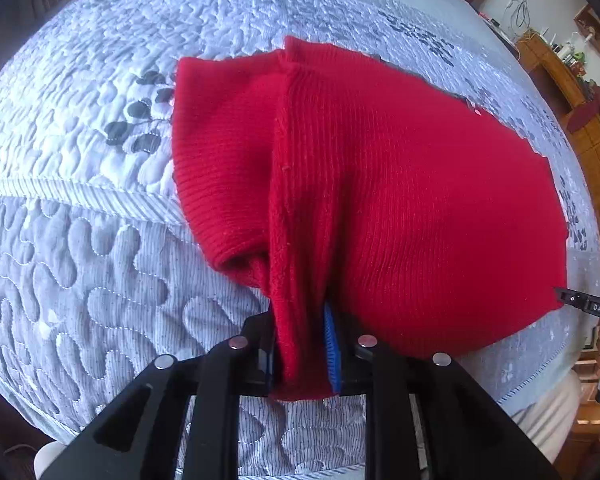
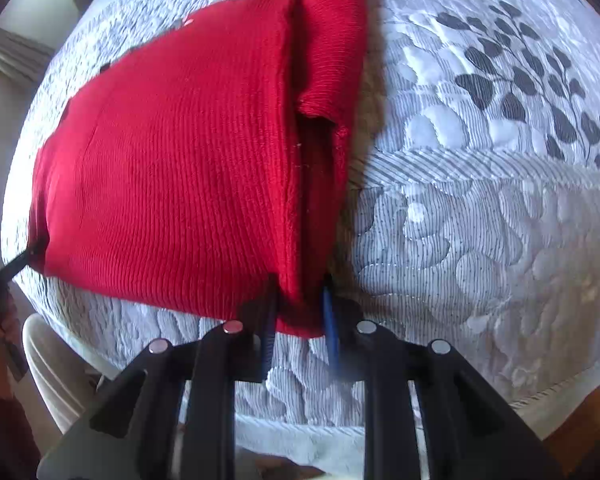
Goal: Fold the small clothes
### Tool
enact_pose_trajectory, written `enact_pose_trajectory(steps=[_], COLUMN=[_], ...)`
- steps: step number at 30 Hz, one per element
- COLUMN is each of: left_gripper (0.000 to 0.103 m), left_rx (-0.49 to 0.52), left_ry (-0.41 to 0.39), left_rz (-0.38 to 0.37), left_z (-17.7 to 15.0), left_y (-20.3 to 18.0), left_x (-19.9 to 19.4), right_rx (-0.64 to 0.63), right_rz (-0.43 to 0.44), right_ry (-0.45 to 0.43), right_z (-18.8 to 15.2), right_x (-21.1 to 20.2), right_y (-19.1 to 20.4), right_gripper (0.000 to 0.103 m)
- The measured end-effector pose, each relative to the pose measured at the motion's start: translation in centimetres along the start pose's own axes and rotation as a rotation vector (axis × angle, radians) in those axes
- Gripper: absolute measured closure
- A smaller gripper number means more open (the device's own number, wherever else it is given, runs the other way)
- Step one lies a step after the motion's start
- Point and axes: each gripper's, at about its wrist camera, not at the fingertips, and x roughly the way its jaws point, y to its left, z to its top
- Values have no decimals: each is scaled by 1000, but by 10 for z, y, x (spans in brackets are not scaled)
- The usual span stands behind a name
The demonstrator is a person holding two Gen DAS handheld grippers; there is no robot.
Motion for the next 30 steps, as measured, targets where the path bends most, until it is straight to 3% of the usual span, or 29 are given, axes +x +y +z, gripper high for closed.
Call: enact_pose_trajectory(steps=[2,6,7,15,24,25,26,27,30], left_gripper=[78,62,60,58,53,52,52,51,51], left_rx=[27,21,16,16,34,39,40,40,41], left_ry=[-19,-61,-73,-139,-123,-122,-119,-111,-82], left_rz=[17,60,66,93,98,106,117,126,142], left_z=[-3,-16,-20,-42,-31,-28,-26,-24,-22], left_y=[-3,2,5,-8,-39,-42,-44,-45,-43], left_x=[-3,-25,-30,-62,-55,-52,-49,-45,-35], right_rx=[12,18,16,4,-36,-40,-43,-45,-60], right_rz=[7,-31,-41,48,27,44,61,82,75], right_ry=[-16,-61,-84,-156,-94,-86,-78,-66,-66], right_z=[-4,-23,-28,-40,-12,-11,-12,-12,-12], right_x=[-4,-30,-39,-71,-33,-31,-29,-27,-31], right_y=[-1,-7,-11,-10,14,14,14,15,15], right_gripper=[82,67,67,70,69,71,84,102,103])
